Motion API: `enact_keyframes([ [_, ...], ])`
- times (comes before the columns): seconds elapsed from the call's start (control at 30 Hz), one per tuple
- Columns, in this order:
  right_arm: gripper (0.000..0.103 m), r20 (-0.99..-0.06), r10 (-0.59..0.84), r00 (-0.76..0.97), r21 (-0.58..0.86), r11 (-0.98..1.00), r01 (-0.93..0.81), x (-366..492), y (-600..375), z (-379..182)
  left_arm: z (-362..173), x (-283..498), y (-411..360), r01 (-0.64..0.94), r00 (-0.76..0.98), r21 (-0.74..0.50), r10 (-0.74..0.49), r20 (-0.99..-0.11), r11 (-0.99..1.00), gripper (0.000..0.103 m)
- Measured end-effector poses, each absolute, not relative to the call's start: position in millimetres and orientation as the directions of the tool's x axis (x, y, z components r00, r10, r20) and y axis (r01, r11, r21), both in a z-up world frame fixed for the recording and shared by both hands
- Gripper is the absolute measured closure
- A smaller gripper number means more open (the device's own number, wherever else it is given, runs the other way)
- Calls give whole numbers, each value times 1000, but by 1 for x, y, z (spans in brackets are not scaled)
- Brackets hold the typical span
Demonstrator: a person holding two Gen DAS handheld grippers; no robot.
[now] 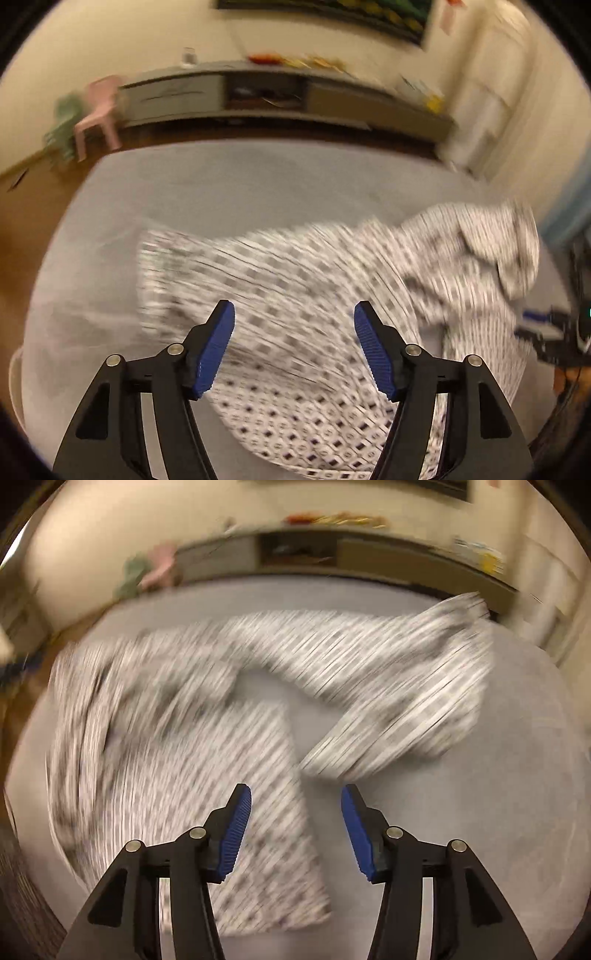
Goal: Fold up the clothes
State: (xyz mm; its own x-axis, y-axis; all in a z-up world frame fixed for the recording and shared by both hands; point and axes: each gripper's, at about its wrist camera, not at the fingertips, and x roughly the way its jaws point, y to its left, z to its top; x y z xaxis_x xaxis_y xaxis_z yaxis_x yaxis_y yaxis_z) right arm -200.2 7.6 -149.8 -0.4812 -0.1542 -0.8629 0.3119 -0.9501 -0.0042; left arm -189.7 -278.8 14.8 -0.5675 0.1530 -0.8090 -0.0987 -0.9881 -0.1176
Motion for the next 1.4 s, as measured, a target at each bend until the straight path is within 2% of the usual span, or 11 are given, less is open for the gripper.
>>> enact_keyframes([
  [0.13, 60, -858, -108, -502, -89, -932, 352, -186, 0, -170, -34, -206, -241, -173, -486, 43, 47, -873, -984, 36],
  [0.17, 85, -854, -122, -506, -80, -930, 359, -184, 3, -171, -43, -210, -239, -169, -479, 80, 11, -878, -982, 46],
  [0.23, 99, -855, -98, -509, -116, -921, 371, -180, 6, -171, -44, -219, -253, -122, -493, 51, 16, -870, -991, 87],
  [0.43, 100, -843, 3, -538, -175, -947, 268, -161, 76, -144, 18, -218, -365, 266, -638, -217, -3, -770, -939, 92],
  [0.63, 97, -908, 117, -403, -225, -946, 232, -158, 147, -154, 32, -201, -405, 289, -646, -354, 91, -758, -890, 92],
  [0.77, 49, -862, -7, -507, -98, -979, 181, -193, 151, -121, 35, -205, -385, 251, -640, -284, 61, -766, -926, 92],
  [0.97, 43, -874, -35, -485, -93, -967, 237, -291, 100, -144, 28, -213, -375, 240, -632, -236, 33, -775, -942, 93],
  [1.07, 54, -898, -52, -437, -80, -957, 278, -314, 75, -163, 46, -210, -392, 252, -700, -291, 34, -714, -923, 94],
  [1.13, 98, -913, -46, -406, -82, -953, 293, -333, 66, -175, 74, -201, -413, 268, -776, -375, 32, -630, -888, 94],
  [1.3, 99, -744, 68, -665, -224, -962, 153, -339, 95, -83, 124, -137, -463, 333, -875, -479, -77, -478, -812, 94],
  [1.4, 99, -670, 174, -721, -293, -955, 42, -317, 137, -50, 93, -118, -495, 490, -786, -458, -149, -599, -742, 94],
])
